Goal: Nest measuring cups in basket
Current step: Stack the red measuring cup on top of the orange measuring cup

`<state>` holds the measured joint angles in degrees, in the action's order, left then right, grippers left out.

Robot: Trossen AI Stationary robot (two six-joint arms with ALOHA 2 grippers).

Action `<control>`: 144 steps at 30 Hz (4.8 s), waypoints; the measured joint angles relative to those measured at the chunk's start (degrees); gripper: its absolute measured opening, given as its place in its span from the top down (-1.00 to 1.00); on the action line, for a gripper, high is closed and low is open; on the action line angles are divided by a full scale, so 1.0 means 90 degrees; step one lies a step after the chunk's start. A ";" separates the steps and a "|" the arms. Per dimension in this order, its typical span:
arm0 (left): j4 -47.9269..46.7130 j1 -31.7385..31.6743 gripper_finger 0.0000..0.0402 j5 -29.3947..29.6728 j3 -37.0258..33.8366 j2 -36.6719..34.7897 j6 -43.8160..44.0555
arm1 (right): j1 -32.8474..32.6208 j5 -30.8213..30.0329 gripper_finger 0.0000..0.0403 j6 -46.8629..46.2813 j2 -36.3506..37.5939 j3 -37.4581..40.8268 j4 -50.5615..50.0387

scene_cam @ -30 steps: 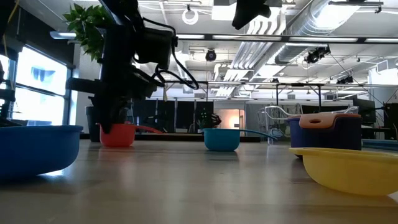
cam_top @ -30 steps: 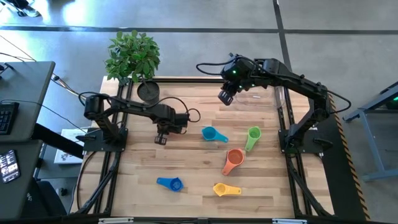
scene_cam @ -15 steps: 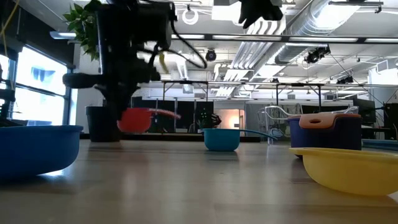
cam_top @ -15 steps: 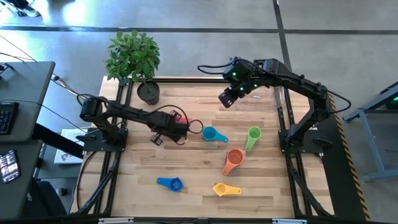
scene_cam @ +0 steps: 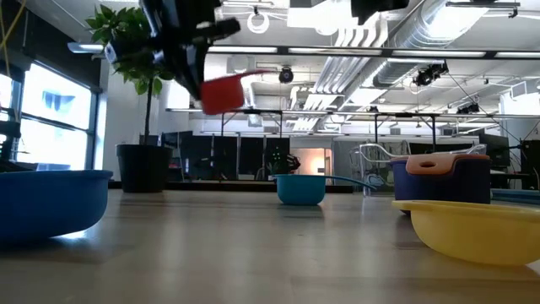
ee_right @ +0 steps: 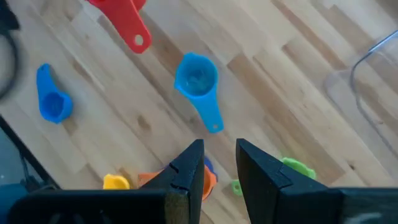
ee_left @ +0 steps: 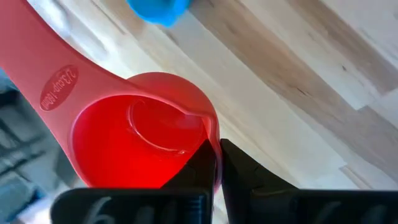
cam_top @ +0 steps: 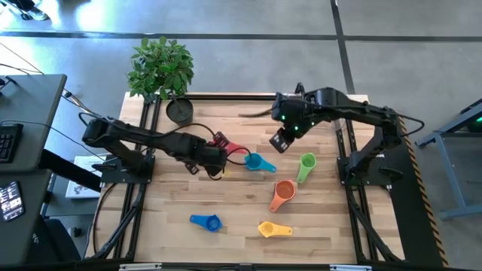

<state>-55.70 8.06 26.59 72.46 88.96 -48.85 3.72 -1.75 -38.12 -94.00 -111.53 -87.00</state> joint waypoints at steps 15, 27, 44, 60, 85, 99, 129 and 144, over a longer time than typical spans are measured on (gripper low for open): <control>-0.0031 0.1153 0.97 0.0454 0.0574 -0.0135 -0.0686 | -0.1842 -0.0445 0.58 -0.1559 0.0002 0.1315 0.0134; -0.0030 0.1924 0.97 0.0478 0.0574 -0.0133 -0.0829 | -0.2867 -0.0219 0.58 -0.2202 0.0002 0.2384 0.2659; -0.0008 0.2306 0.96 0.0865 0.0574 -0.0131 -0.2720 | -0.2905 -0.0139 0.58 -0.3143 0.0002 0.2676 0.3849; 0.0219 0.2301 0.96 0.1440 0.0574 -0.0131 -0.2999 | -0.2210 0.0097 0.54 -0.2269 0.0002 0.2674 0.6085; 0.1042 0.1759 0.96 0.1460 0.0574 -0.0128 -0.3824 | -0.1535 0.0725 0.33 -0.2260 0.0002 0.2674 0.6125; 0.1027 0.1760 0.96 0.1481 0.0574 -0.0128 -0.4089 | -0.1429 0.0936 0.96 -0.2359 0.0002 0.2662 0.6123; 0.1379 0.1633 0.63 0.1807 0.0574 -0.0126 -0.1838 | -0.1896 -0.0146 1.00 -0.3263 -0.0002 0.2664 0.5044; 0.1194 0.1633 0.63 0.2628 0.0574 -0.0126 0.1156 | -0.2905 -0.1726 1.00 -0.4454 -0.0002 0.2664 0.2545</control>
<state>-44.95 22.76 50.24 77.62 87.83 -38.45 -22.42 -17.28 -78.20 -94.02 -87.55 -64.10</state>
